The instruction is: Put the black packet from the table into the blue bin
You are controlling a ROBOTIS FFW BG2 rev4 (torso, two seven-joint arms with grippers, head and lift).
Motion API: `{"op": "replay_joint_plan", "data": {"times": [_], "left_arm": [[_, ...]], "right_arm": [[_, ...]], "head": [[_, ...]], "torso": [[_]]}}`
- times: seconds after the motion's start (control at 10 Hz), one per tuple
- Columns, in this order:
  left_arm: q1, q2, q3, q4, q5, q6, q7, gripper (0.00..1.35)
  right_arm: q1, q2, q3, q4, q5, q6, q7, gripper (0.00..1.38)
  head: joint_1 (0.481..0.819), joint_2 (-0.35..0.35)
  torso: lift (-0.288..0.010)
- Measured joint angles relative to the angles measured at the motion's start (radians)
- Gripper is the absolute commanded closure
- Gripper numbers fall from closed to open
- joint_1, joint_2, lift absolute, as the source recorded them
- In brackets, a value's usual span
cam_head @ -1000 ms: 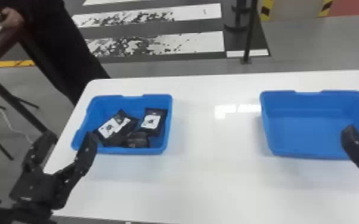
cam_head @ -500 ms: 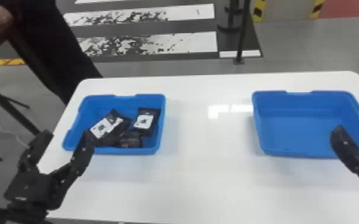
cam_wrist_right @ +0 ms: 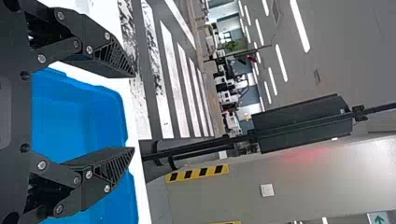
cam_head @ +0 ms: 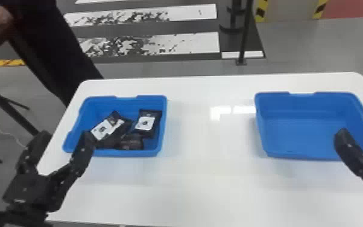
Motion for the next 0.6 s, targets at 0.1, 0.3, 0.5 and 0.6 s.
{"op": "replay_joint_plan", "data": {"times": [0.1,0.3,0.5,0.6], "left_arm": [[0.000,0.000,-0.001,0.000,0.002,0.001,0.000,0.17],[0.000,0.000,-0.002,0.000,0.006,0.001,0.000,0.17],[0.000,0.000,-0.002,0.000,0.012,0.003,0.000,0.17],[0.000,0.000,-0.003,0.000,0.014,0.004,0.000,0.17]], "right_arm": [[0.000,0.000,0.000,0.000,0.000,0.000,0.000,0.51],[0.002,0.000,0.001,-0.001,0.000,0.000,0.000,0.51],[0.002,0.000,0.003,-0.001,0.002,0.000,0.000,0.51],[0.002,0.000,0.003,-0.001,0.001,0.000,0.000,0.51]], "head": [[0.695,0.122],[0.695,0.122],[0.695,0.123],[0.695,0.123]], "torso": [[-0.110],[-0.110],[-0.110],[-0.110]]}}
